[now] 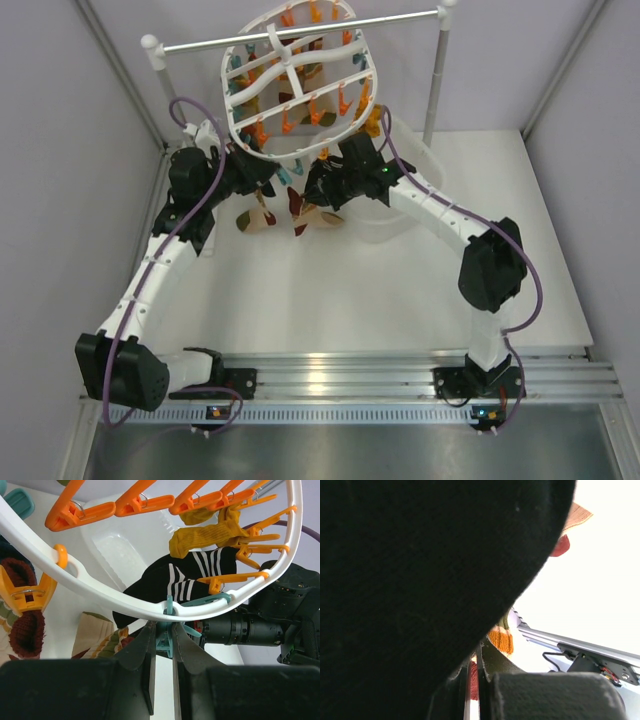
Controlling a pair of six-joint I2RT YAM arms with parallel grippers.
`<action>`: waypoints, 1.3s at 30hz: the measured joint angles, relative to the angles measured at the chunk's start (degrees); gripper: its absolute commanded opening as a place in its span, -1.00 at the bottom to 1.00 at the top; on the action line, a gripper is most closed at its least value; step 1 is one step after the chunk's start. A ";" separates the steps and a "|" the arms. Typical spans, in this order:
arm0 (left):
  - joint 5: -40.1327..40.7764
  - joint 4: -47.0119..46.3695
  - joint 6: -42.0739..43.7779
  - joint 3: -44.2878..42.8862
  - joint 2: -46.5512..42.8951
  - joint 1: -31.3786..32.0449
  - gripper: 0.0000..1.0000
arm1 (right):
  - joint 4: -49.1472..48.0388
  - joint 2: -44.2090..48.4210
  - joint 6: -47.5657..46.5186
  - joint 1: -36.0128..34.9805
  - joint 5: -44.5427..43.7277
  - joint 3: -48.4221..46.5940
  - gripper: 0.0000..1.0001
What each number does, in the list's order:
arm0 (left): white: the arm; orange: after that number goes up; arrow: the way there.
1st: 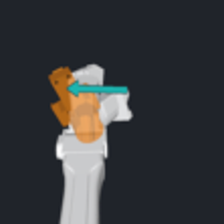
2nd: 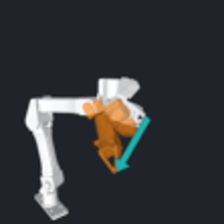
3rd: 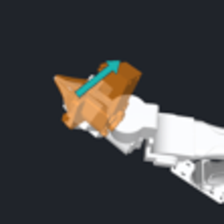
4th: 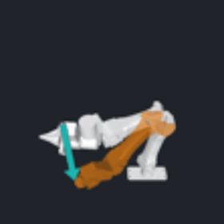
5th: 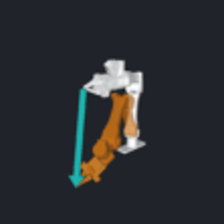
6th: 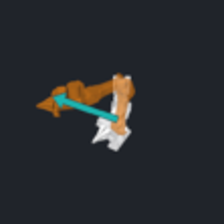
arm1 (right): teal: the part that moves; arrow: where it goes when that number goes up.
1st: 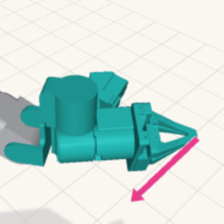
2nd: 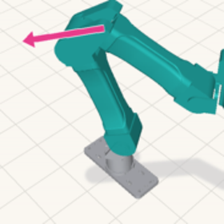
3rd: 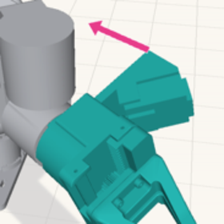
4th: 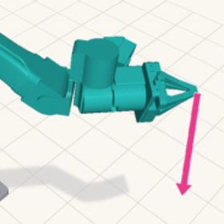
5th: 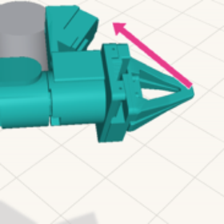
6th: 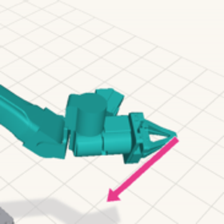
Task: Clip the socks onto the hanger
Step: Pick up the sock from the bin, then clamp the sock onto the hanger.
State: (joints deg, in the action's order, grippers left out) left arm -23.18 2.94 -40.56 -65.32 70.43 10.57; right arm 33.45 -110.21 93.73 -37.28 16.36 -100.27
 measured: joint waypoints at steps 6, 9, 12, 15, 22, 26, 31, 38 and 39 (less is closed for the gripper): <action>0.02 -0.35 0.50 0.22 0.00 0.00 -1.00 | 0.00 -0.02 0.63 0.04 0.04 -0.02 -1.00; 0.04 -0.39 1.16 0.33 -0.04 0.00 -1.00 | 0.00 0.00 0.98 0.11 0.02 -0.02 -1.00; 0.11 -0.46 1.77 0.42 -0.07 0.00 -1.00 | 0.15 -0.02 1.38 0.24 0.04 -0.20 -1.00; 0.09 -1.22 2.10 0.81 -0.07 0.00 -1.00 | 0.39 -0.09 1.77 0.33 0.04 -0.87 -1.00; 0.13 -2.49 2.80 1.27 -0.07 0.26 -1.00 | 0.68 -0.11 3.08 0.33 0.24 -2.23 -1.00; 0.26 -2.73 3.06 1.27 -0.04 0.50 -1.00 | 0.50 -0.11 3.78 0.35 0.42 -3.04 -1.00; 0.50 -2.80 3.50 1.27 -0.04 0.74 -1.00 | 0.52 -0.11 4.04 0.37 0.50 -3.37 -1.00; 0.57 -2.75 4.87 1.27 -0.07 0.81 -1.00 | 0.52 -0.11 4.02 0.81 0.50 -3.34 -1.00; 0.55 -2.71 5.05 1.27 -0.07 0.81 -1.00 | 0.52 -0.11 4.02 0.98 0.50 -3.32 -1.00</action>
State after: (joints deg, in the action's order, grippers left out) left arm -22.63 0.23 -35.51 -64.05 70.37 11.38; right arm 33.98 -110.32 97.76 -36.29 16.86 -103.59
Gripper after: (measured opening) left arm 0.181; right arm 0.011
